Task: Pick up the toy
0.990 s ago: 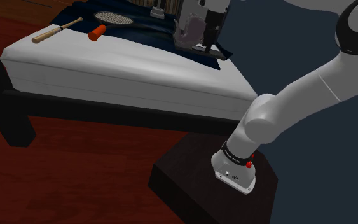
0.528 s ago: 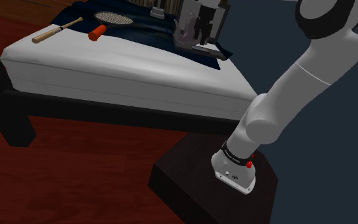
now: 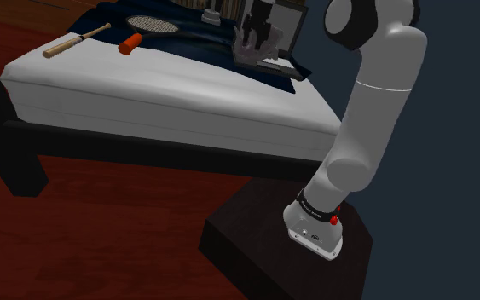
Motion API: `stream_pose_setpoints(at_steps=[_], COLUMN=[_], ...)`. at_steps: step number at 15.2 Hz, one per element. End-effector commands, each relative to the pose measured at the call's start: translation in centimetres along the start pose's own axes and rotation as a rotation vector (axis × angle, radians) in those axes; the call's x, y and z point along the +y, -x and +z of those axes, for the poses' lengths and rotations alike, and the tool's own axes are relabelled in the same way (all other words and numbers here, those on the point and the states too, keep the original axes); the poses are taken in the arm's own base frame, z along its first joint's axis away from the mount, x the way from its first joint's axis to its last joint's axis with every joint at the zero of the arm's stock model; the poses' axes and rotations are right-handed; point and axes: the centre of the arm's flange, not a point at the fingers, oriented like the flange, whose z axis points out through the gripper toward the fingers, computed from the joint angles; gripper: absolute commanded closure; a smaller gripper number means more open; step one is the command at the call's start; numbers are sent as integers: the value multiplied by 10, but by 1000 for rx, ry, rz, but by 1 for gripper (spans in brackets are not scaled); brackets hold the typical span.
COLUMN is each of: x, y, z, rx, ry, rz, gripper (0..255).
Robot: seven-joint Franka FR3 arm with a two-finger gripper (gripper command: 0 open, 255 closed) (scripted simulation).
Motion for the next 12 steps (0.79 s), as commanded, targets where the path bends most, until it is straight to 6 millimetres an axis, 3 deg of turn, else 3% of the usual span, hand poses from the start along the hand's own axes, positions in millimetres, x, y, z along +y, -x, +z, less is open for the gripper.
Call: stream_pose_setpoints(at_steps=[1, 3, 12], x=[26, 48, 48], y=[-1, -6, -4], z=[0, -1, 39], rx=[16, 27, 27], ry=[2, 3, 3], rz=[-80, -141, -141], gripper=[0, 0, 0])
